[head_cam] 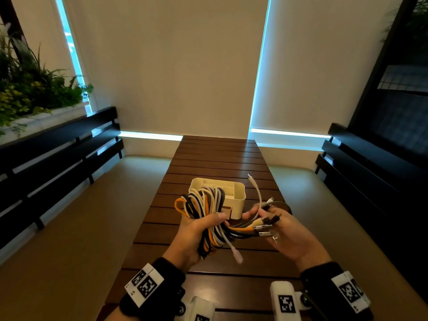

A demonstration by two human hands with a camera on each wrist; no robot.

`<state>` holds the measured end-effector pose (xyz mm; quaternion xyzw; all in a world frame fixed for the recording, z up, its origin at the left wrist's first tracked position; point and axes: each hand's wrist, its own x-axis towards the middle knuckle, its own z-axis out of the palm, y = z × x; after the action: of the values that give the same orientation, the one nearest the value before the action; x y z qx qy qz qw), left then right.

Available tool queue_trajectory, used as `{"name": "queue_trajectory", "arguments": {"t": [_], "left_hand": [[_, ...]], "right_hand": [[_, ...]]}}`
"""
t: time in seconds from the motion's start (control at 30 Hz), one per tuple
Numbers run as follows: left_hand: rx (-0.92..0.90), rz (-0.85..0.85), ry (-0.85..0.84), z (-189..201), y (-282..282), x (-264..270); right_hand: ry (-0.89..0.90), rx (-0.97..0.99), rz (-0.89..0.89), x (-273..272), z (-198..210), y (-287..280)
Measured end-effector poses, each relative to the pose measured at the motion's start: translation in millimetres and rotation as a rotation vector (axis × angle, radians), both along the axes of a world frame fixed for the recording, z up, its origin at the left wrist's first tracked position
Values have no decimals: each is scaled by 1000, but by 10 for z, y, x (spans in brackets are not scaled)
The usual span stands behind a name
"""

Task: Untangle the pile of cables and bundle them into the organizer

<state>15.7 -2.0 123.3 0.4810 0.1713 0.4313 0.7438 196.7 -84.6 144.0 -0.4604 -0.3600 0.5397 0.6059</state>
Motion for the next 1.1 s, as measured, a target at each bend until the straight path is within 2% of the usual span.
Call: {"name": "queue_trajectory", "arguments": {"t": [0.17,0.27,0.37,0.43,0.5,0.67,0.73,0.93,1.1], "left_hand": [[-44,-37,6,-26,31,-37],[26,-53,106,-20,-12,-16],[65,-15,172,-56,-36,40],[40,6,163,-76,-49,78],[4,30,141,-78,-57,105],[-78,30,76,-45,-48,115],[-95,22,70,-46,-38,107],[-103,-47,51,-57,-46,80],[-95,-56,43,-52,-28,52]], "right_hand": [[-269,-5,146,203,65,-100],[-450,5,255,197,187,-138],[-761,-35,173,54,291,-104],[-862,-73,34,-124,301,-69],[-817,-60,-88,-307,258,-48],[-411,94,-388,-569,37,18],[-365,126,-446,-620,-33,45],[-457,210,-420,-690,-104,70],[-278,45,-282,-696,-63,52]]}}
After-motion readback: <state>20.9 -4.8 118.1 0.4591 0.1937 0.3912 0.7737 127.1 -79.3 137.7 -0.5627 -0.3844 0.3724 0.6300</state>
